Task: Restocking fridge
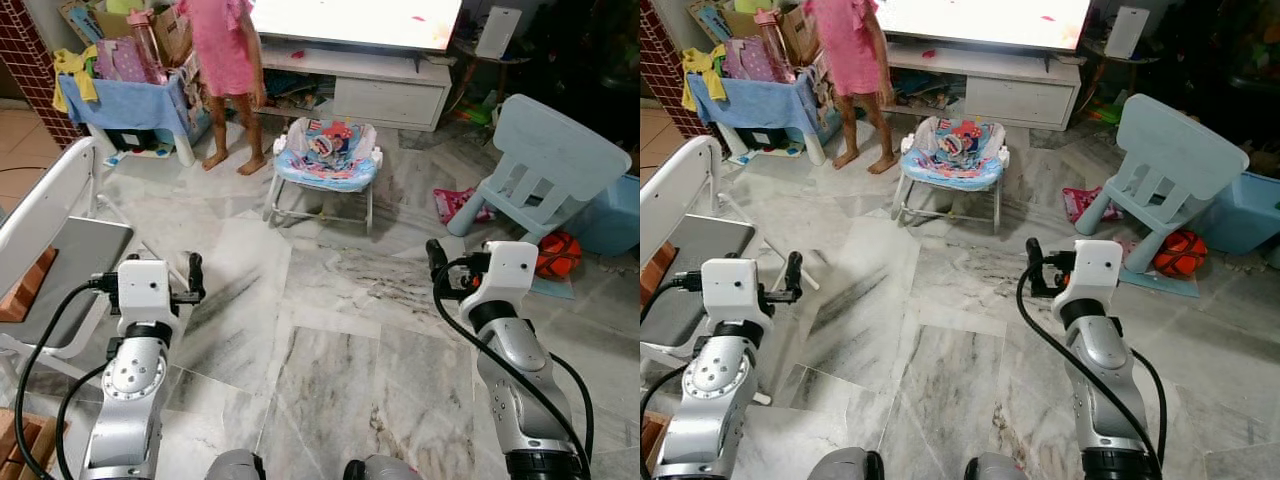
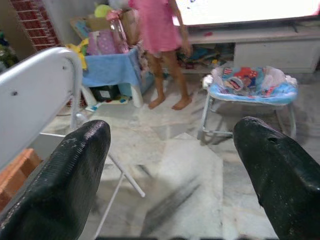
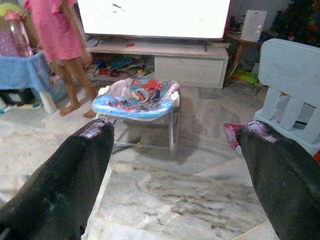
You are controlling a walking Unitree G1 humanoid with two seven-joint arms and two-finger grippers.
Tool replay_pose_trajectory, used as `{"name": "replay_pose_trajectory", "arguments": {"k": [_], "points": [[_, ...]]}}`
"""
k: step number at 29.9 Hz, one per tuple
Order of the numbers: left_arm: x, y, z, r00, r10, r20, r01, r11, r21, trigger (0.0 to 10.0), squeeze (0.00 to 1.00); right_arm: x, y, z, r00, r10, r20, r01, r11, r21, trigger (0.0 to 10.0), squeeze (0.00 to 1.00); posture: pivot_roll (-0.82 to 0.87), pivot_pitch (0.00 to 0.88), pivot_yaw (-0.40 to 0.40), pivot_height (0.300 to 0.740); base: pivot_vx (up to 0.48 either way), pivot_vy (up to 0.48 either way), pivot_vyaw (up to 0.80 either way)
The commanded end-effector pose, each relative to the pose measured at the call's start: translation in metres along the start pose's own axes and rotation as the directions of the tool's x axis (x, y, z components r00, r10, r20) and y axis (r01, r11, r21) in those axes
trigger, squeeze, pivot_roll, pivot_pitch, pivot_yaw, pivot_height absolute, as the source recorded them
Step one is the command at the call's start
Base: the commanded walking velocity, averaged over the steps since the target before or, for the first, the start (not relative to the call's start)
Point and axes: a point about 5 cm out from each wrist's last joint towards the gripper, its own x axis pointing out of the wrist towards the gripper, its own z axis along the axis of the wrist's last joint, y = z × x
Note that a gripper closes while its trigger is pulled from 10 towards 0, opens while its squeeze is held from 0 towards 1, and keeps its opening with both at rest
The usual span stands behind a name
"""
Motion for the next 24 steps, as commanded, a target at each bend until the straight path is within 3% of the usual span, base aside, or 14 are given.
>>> {"name": "replay_pose_trajectory", "arguments": {"k": [1,15,24], "points": [[0.0009,-0.0024,-0.0028,1.0,-0.013,-0.015,0.012,1.0,-0.009,10.0,0.0,-0.0004,-0.0058,-0.0046,1.0,-0.016,-0.025,0.017,1.0,0.002,10.0,0.0,0.05,0.062,-0.03,0.74,0.0,0.0,-0.8],[0.002,-0.0008,-0.0031,1.0,-0.002,-0.026,0.002,1.0,-0.025,10.0,0.0,0.0037,-0.0012,-0.0043,1.0,-0.001,-0.017,0.0,1.0,-0.004,10.0,0.0,0.05,0.06,-0.028,0.74,0.0,0.0,-0.8],[0.0037,-0.0016,-0.0043,0.998,0.023,-0.055,-0.024,1.0,-0.02,10.0,0.0,0.0041,-0.0016,-0.0028,1.0,0.005,-0.004,-0.005,1.0,0.003,10.0,0.0,0.05,0.062,-0.027,0.74,0.0,0.0,0.0]]}}
